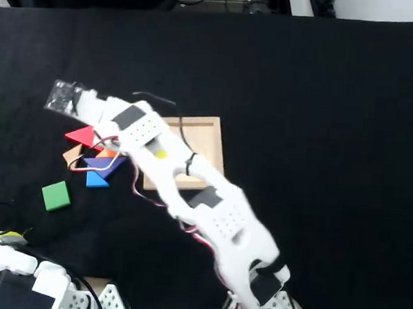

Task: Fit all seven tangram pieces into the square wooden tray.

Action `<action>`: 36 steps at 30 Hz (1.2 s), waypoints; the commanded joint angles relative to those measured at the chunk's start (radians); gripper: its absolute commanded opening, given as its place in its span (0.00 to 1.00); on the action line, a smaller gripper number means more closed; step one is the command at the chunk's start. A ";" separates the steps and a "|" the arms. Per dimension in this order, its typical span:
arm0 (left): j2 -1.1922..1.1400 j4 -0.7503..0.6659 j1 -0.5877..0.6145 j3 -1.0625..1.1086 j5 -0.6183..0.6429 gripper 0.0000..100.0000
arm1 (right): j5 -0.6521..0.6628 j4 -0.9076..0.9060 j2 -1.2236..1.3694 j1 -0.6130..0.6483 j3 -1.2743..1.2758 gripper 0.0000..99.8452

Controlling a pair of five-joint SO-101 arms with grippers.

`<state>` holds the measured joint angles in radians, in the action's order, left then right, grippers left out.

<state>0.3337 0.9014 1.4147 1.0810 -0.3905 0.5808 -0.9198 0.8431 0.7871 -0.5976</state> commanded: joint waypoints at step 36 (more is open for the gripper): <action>-0.006 -0.012 0.021 0.022 0.003 0.30 | 0.204 -0.730 0.515 -0.026 -1.081 0.19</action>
<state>0.3353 0.9014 1.4147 1.0810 -0.3905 0.7725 -1.5812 1.4308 0.8163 -1.6502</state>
